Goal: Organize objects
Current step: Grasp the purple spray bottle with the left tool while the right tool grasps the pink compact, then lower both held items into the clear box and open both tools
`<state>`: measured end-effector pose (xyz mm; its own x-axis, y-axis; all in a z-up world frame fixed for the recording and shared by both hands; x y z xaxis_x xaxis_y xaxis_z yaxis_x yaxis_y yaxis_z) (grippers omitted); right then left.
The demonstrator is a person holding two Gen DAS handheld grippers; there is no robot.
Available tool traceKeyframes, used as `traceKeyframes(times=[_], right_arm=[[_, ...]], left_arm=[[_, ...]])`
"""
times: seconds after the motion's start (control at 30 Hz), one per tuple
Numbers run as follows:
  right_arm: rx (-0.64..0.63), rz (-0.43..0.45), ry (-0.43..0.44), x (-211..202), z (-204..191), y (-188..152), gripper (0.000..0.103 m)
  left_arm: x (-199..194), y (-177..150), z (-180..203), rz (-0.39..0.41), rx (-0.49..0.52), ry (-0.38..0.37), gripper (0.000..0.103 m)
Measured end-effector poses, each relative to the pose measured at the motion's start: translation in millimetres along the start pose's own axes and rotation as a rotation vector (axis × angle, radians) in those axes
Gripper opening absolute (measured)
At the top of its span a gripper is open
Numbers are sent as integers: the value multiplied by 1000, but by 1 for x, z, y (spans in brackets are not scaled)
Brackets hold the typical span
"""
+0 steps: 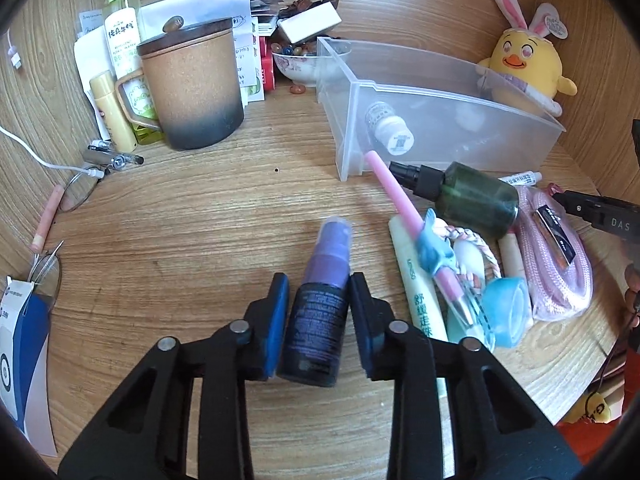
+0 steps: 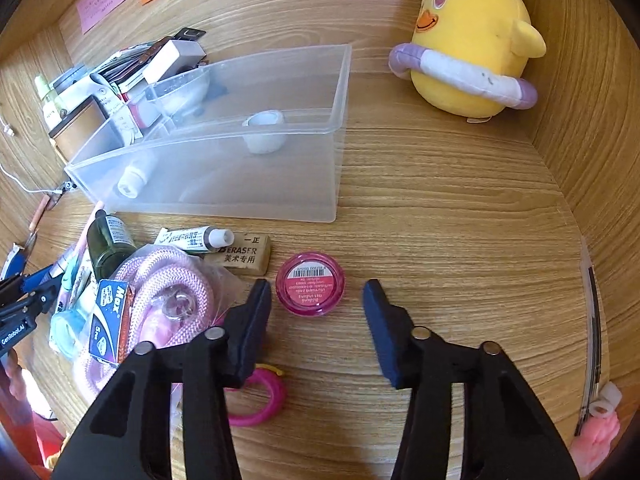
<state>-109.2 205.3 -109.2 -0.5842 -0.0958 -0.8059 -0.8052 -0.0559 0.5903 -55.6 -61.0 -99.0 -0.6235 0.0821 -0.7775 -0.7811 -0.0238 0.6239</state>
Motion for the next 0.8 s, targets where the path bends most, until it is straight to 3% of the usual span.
traceKeyframes(times=[0.07,0.43,0.8], right_arm=[[-5,1,-1,1,-1,1,32],[23,62,14,-17,8,4,32],[26,199,52,-58,3,31,32]], left_arm=[[1,2,-1,6,-8,3,25],[-22,23,-12,90,-35,24,25],[-47,77,6,205,-2,-48,25]])
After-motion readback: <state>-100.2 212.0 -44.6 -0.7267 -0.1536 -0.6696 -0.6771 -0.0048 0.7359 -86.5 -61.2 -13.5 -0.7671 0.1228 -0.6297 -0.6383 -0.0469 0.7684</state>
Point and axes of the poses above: each gripper's, at about its wrist camera, not at the fingertips, and x roughly the way its jaws point, z to its right, y to its top, the point moved 4 cm from there along x, roughly the way its jaws point, and after that the axes turned 4 degrees about -y, right-handed, at the moved point
